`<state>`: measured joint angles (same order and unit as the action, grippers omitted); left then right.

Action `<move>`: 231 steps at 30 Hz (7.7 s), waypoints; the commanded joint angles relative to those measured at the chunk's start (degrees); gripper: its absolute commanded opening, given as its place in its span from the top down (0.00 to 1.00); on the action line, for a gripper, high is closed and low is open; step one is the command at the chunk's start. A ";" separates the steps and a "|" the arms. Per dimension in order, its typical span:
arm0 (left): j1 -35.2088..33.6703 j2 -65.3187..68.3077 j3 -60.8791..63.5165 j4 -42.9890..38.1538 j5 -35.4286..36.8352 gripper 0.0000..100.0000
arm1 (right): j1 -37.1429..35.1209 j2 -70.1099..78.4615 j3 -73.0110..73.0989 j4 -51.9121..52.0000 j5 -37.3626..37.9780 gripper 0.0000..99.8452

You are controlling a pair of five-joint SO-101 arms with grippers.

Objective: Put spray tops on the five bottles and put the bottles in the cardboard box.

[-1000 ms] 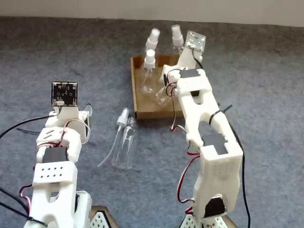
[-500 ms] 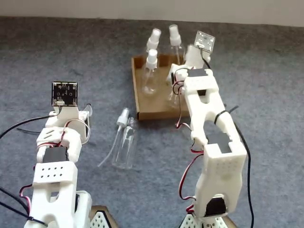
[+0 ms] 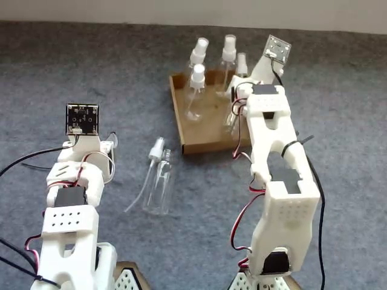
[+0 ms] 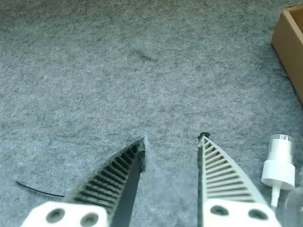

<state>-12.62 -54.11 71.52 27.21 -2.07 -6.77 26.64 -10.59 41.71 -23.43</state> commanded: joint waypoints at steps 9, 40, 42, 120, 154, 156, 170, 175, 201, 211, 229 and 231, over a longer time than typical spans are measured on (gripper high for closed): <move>1.10 -0.13 -0.31 -1.14 0.62 0.83 | 1.71 -1.27 -7.60 0.13 -0.18 0.91; 1.10 -0.13 -0.31 -1.14 0.62 0.83 | -4.44 -6.81 -14.90 25.80 0.26 0.91; 1.10 -0.13 -0.31 -1.14 0.62 0.83 | -5.49 -6.64 -14.73 25.80 2.81 0.91; 1.19 -0.13 -0.31 -1.14 0.70 0.83 | 6.99 5.58 -28.44 18.77 4.92 0.89; 1.19 -0.13 -0.31 -1.14 0.62 0.83 | 9.98 -13.05 -31.69 59.47 22.33 1.00; 1.19 -0.13 -0.31 -1.14 0.62 0.83 | 6.11 -19.82 -22.20 59.47 22.51 1.00; 1.19 -0.13 -0.22 -1.14 0.62 0.83 | -25.36 -59.91 57.10 22.73 21.63 1.00; 1.19 -0.13 -0.22 -1.14 0.62 0.83 | -29.32 -58.68 60.26 20.26 16.62 0.99; 1.19 -0.13 0.40 -1.14 0.53 0.83 | 12.62 -57.98 37.41 40.13 48.79 0.58; 1.19 -0.13 0.66 -1.14 0.53 0.83 | 20.09 -40.92 26.33 20.09 49.93 0.58; 0.57 -0.57 3.03 -1.05 0.44 0.83 | 18.33 13.32 -32.31 15.69 49.67 0.58; -0.75 -0.57 4.44 -1.14 0.44 0.83 | 18.24 18.24 -39.25 15.69 49.85 0.58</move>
<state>-11.65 -54.11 74.68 27.21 -2.07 12.22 41.23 -37.14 57.80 25.98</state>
